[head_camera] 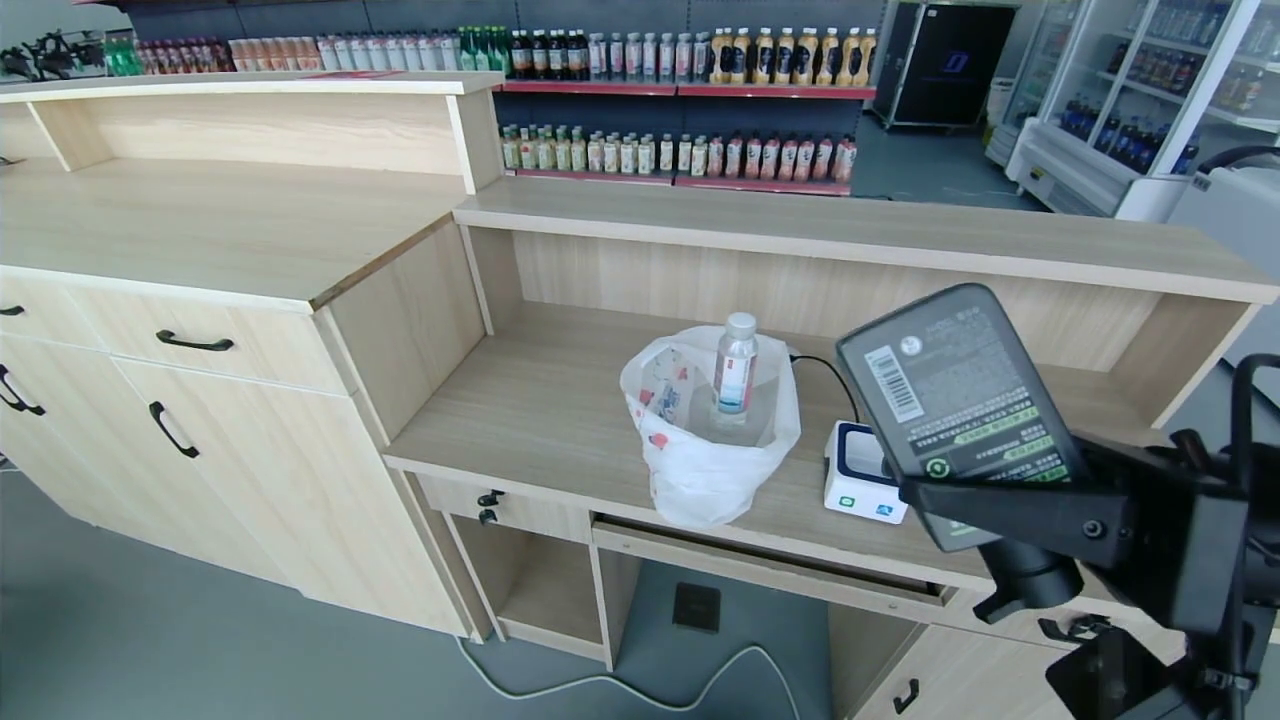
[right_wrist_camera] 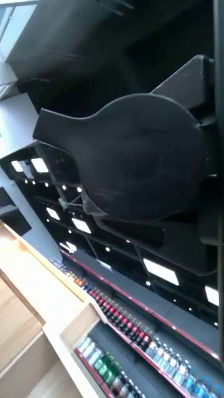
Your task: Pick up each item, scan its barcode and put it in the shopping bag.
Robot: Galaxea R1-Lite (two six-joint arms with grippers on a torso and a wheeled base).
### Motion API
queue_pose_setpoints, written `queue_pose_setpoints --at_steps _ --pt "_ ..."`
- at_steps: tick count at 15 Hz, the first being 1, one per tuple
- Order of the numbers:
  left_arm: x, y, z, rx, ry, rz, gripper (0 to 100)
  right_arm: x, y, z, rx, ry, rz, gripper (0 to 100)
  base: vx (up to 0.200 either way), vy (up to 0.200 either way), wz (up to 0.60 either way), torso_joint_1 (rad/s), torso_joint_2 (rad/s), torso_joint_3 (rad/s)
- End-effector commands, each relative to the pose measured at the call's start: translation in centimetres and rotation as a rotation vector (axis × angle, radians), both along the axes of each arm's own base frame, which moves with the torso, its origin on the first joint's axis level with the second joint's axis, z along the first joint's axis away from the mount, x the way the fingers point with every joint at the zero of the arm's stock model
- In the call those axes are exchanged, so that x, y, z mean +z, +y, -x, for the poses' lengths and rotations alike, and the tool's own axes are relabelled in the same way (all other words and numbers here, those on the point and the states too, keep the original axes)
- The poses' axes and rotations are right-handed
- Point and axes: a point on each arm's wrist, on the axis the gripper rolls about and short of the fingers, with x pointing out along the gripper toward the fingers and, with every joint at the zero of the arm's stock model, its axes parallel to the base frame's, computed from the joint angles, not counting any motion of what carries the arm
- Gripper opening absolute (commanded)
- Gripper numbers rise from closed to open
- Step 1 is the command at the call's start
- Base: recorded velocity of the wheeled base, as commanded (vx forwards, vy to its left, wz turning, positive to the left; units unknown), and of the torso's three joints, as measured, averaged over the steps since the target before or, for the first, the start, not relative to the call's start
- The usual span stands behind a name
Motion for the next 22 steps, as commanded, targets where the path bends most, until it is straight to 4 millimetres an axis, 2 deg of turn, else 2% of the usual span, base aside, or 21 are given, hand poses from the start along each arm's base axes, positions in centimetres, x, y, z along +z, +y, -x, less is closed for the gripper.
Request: queue_pose_setpoints --at_steps 1,3,5,9,13,22 --pt "0.0 0.0 0.0 0.000 0.000 0.000 100 -0.3 1.0 0.3 0.056 0.000 0.011 0 0.000 0.000 0.00 0.000 0.00 0.000" --pt "0.0 0.0 0.0 0.000 0.000 0.000 100 -0.5 2.0 1.2 0.125 0.004 0.015 0 0.000 0.000 0.00 0.000 0.00 0.000" --pt "0.0 0.0 0.0 0.000 0.000 0.000 100 -0.7 2.2 1.9 0.156 0.008 0.022 0 0.000 0.000 0.00 0.000 0.00 0.000" --pt "0.0 0.0 0.0 0.000 0.000 0.000 100 -1.0 1.8 2.8 0.210 0.066 0.055 0 0.000 0.000 0.00 0.000 0.00 0.000" --pt "0.0 0.0 0.0 0.000 0.000 0.000 100 -0.5 1.3 3.7 0.221 0.088 0.051 0 0.000 0.000 0.00 0.000 0.00 0.000" --pt "0.0 0.0 0.0 0.000 0.000 0.000 100 -0.6 0.6 4.5 0.268 0.112 0.073 0 0.000 0.000 0.00 0.000 0.00 0.000"
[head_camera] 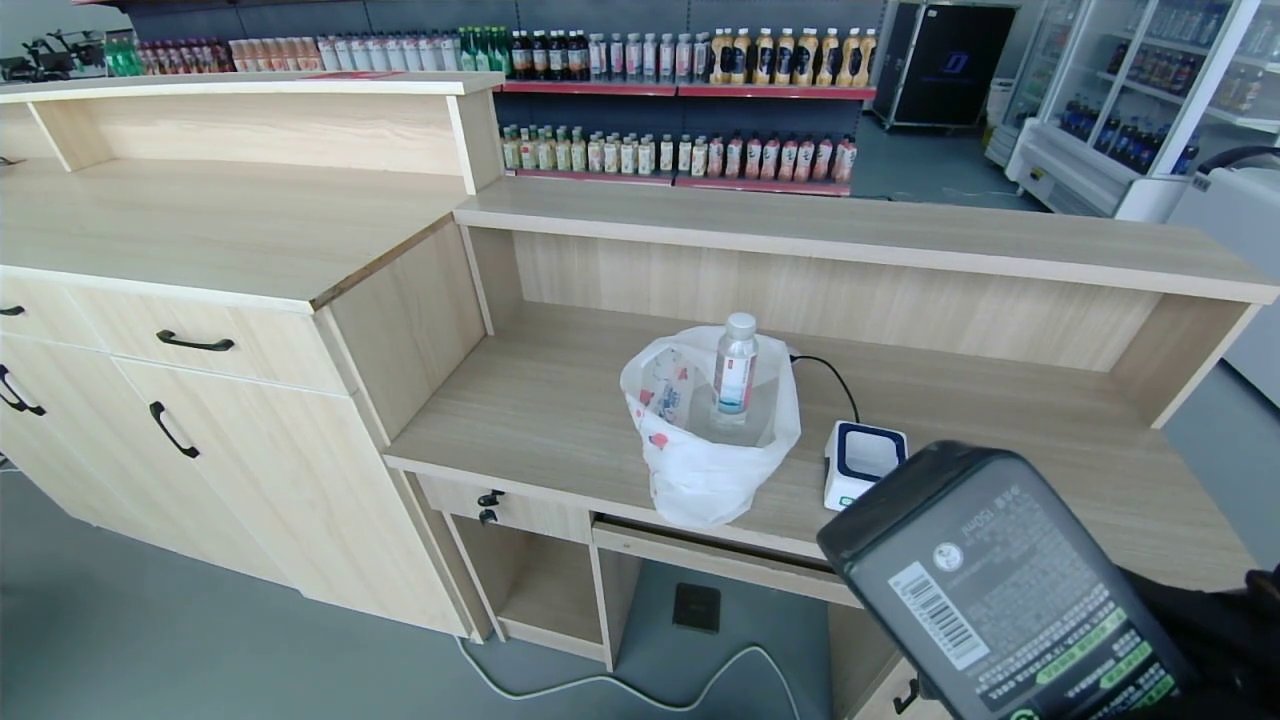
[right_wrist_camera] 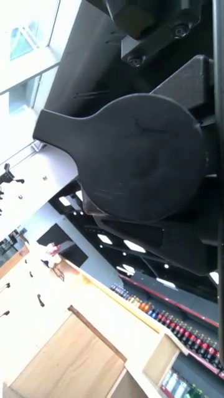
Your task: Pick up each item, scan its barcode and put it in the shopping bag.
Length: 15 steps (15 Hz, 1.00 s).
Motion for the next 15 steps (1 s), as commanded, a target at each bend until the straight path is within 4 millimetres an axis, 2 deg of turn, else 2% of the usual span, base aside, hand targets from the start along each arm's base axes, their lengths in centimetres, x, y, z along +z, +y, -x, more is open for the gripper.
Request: queue_pose_setpoints --at_steps 1,15 --pt "0.00 0.00 0.00 0.000 0.000 0.000 100 0.16 -0.20 0.23 0.013 -0.030 -0.006 0 0.000 0.000 0.00 0.000 0.00 0.000" --pt "0.00 0.00 0.00 0.000 0.000 0.000 100 0.40 -0.89 0.01 -0.023 -0.038 -0.003 0 0.000 0.000 0.00 0.000 0.00 0.000"
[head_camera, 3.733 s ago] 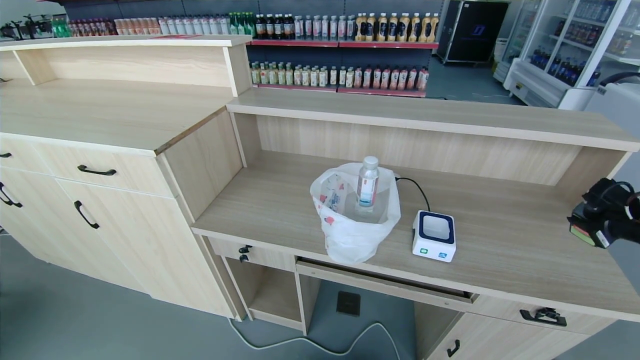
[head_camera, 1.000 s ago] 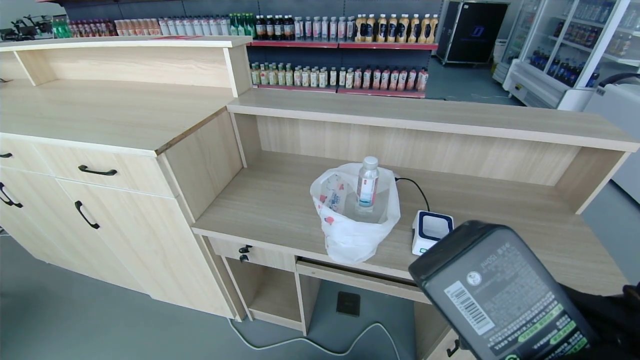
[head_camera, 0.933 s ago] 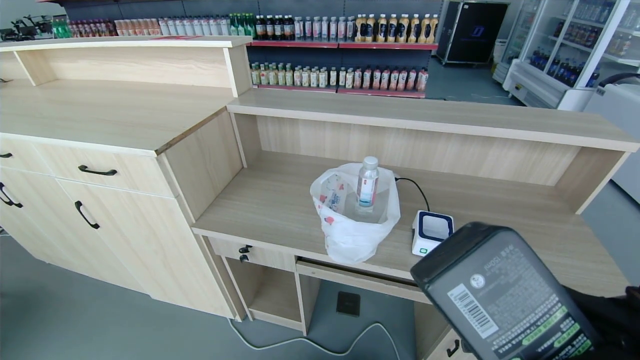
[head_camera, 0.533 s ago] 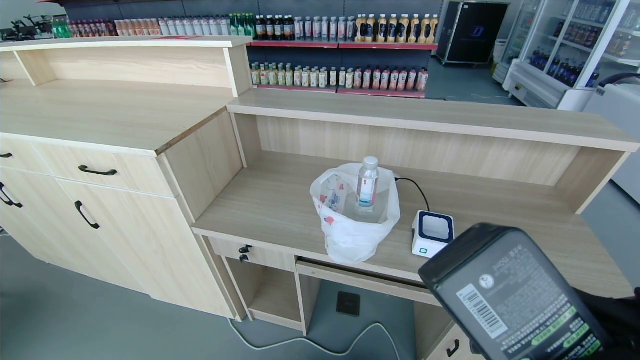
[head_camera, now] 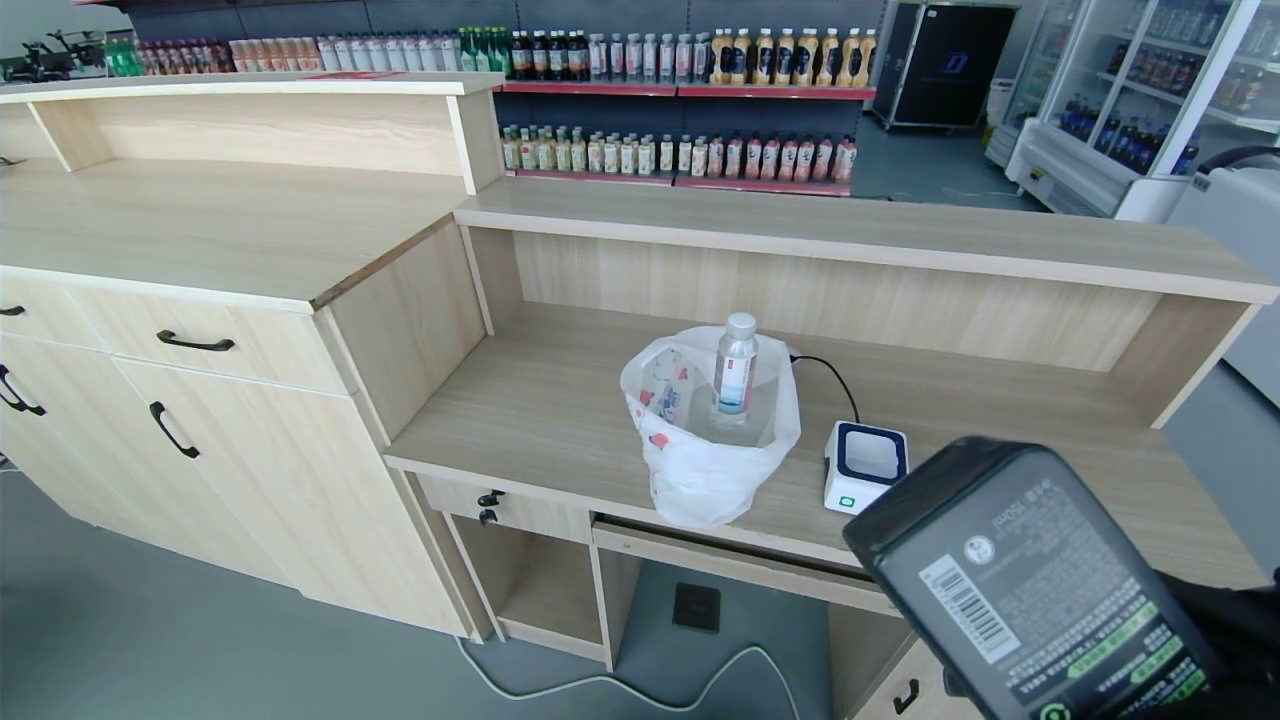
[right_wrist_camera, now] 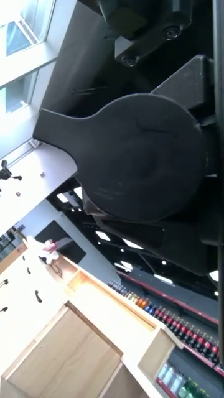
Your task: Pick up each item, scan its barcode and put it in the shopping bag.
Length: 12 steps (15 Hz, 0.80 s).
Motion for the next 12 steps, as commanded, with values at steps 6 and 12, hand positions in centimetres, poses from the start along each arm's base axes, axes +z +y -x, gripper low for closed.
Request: queue_pose_setpoints --at_steps 6,12 --pt "0.0 0.0 0.0 0.000 0.000 0.000 100 4.2 -12.2 -1.7 -1.133 0.926 -0.923 0 0.000 0.000 0.00 0.000 0.00 0.000" --pt "0.0 0.0 0.0 0.000 0.000 0.000 100 0.3 -17.6 -4.0 -1.296 1.289 -1.722 0 0.000 0.000 0.00 0.000 0.00 0.000"
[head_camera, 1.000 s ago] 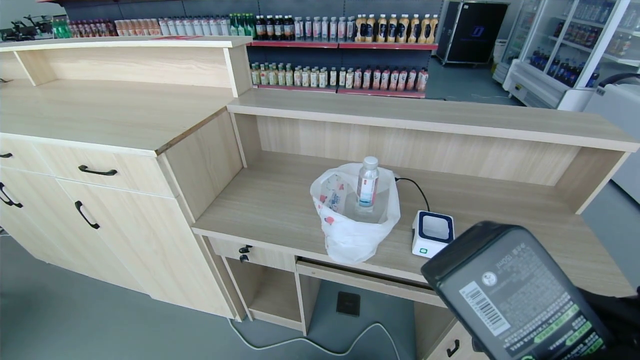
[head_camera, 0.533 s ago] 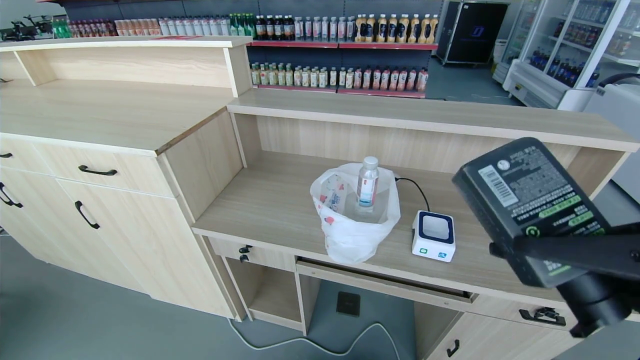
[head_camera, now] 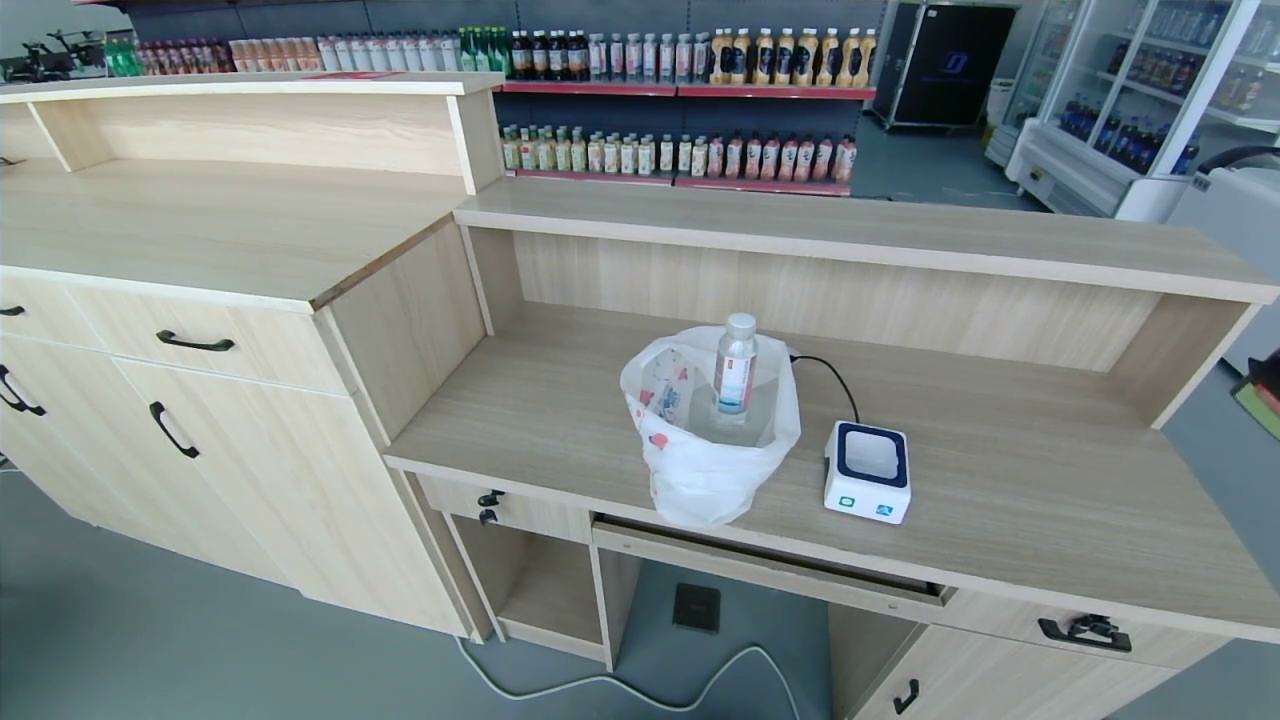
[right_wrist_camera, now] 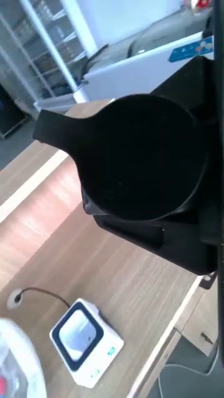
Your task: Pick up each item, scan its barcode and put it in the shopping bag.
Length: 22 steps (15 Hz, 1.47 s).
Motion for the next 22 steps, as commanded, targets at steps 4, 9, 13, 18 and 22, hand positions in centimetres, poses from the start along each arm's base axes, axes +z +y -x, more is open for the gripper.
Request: queue_pose_setpoints --at_steps 4,9,13,18,22 --pt "0.0 0.0 0.0 0.000 0.000 0.000 100 -2.8 -3.3 -0.7 -0.072 0.018 -0.154 0 0.000 0.000 0.15 0.002 0.00 0.001" --pt "0.0 0.0 0.0 0.000 0.000 0.000 100 -0.8 -2.6 -5.2 -0.180 -0.028 -0.428 0 0.000 0.000 0.60 0.002 0.00 0.000" --pt "0.0 0.0 0.0 0.000 0.000 0.000 100 -4.4 -2.7 -9.9 -0.043 0.188 -1.055 0 0.000 0.000 0.00 0.000 0.00 0.000" --pt "0.0 0.0 0.0 0.000 0.000 0.000 100 -8.5 -5.4 -13.2 -0.071 0.272 -1.231 0 0.000 0.000 0.00 0.000 0.00 0.000" --pt "0.0 0.0 0.0 0.000 0.000 0.000 100 -9.6 -7.5 -13.7 -0.010 0.320 -1.209 0 0.000 0.000 0.00 0.000 0.00 0.000"
